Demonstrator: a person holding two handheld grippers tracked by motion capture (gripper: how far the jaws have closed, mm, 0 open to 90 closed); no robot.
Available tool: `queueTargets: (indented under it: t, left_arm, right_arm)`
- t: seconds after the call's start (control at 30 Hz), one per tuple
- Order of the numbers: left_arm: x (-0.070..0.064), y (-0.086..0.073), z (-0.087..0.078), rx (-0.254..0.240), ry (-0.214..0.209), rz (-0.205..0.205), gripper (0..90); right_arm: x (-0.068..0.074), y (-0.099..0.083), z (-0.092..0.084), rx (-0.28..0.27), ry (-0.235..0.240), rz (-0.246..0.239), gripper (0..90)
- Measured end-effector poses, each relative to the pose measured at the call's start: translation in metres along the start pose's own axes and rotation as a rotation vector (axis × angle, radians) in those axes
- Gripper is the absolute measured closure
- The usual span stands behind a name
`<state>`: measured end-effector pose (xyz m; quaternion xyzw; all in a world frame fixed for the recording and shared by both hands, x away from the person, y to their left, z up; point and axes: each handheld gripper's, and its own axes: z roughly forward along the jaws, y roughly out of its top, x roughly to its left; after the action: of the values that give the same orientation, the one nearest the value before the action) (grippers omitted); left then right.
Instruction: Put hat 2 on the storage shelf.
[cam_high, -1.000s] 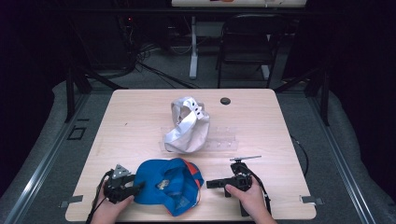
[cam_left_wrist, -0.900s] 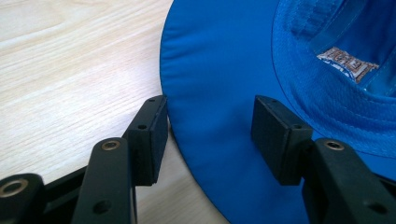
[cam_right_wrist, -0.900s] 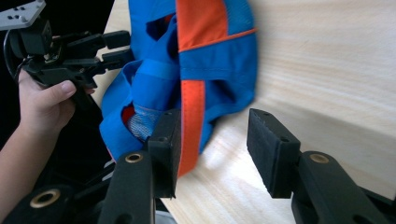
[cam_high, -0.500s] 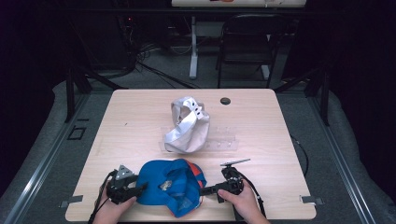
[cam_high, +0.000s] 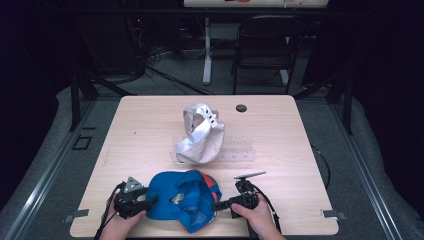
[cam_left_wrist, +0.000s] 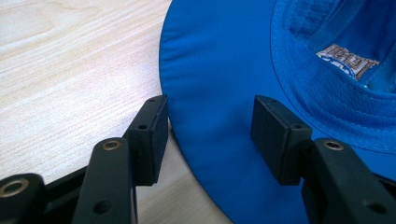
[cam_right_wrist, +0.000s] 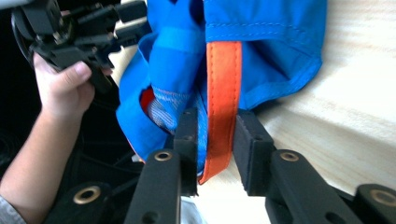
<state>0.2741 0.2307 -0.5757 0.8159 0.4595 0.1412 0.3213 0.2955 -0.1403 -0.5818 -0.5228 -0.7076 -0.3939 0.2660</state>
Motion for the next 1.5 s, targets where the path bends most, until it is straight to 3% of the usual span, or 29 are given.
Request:
queueTargets:
  t: [0.2,0.23,0.27,0.43,0.5,0.6,0.97,1.0,1.03,1.13,1.5]
  left_arm:
    - [0.0,0.0,0.0,-0.003,0.002,0.001,47.1]
    - [0.0,0.0,0.0,-0.003,0.002,0.001,47.1]
    - [0.0,0.0,0.0,-0.001,0.002,0.004,47.1]
    - [0.0,0.0,0.0,-0.003,0.003,0.004,47.1]
    - [-0.001,0.0,0.001,-0.01,0.021,0.005,47.1]
    - [-0.001,0.0,0.001,-0.009,0.021,0.007,47.1]
    - [-0.001,0.0,0.0,-0.002,0.007,0.009,47.1]
    - [-0.001,0.0,0.0,-0.001,0.006,0.01,47.1]
    - [-0.001,0.0,0.0,-0.001,0.006,0.01,47.1]
    - [-0.001,0.0,0.001,-0.003,0.009,0.012,47.1]
    - [-0.001,0.0,0.001,-0.003,0.007,0.013,47.2]
  right_arm:
    - [-0.001,0.001,-0.007,-0.059,0.033,0.047,76.1]
    - [-0.001,0.001,-0.01,-0.056,0.01,0.04,76.8]
    - [-0.002,0.001,-0.009,-0.075,0.032,0.055,77.1]
    - [-0.006,0.003,-0.018,-0.09,0.022,0.096,77.7]
    - [-0.007,0.004,-0.022,-0.099,0.025,0.102,77.7]
    - [-0.008,0.005,-0.027,-0.124,0.049,0.109,77.7]
    - [-0.008,0.008,-0.036,-0.139,0.065,0.101,77.8]
    - [-0.004,0.007,-0.034,-0.18,0.062,0.137,77.8]
    - [-0.006,0.008,-0.037,-0.146,0.057,0.104,77.9]
    - [-0.005,0.008,-0.039,-0.129,0.04,0.081,77.8]
    - [-0.005,0.008,-0.03,-0.1,0.1,0.093,74.5]
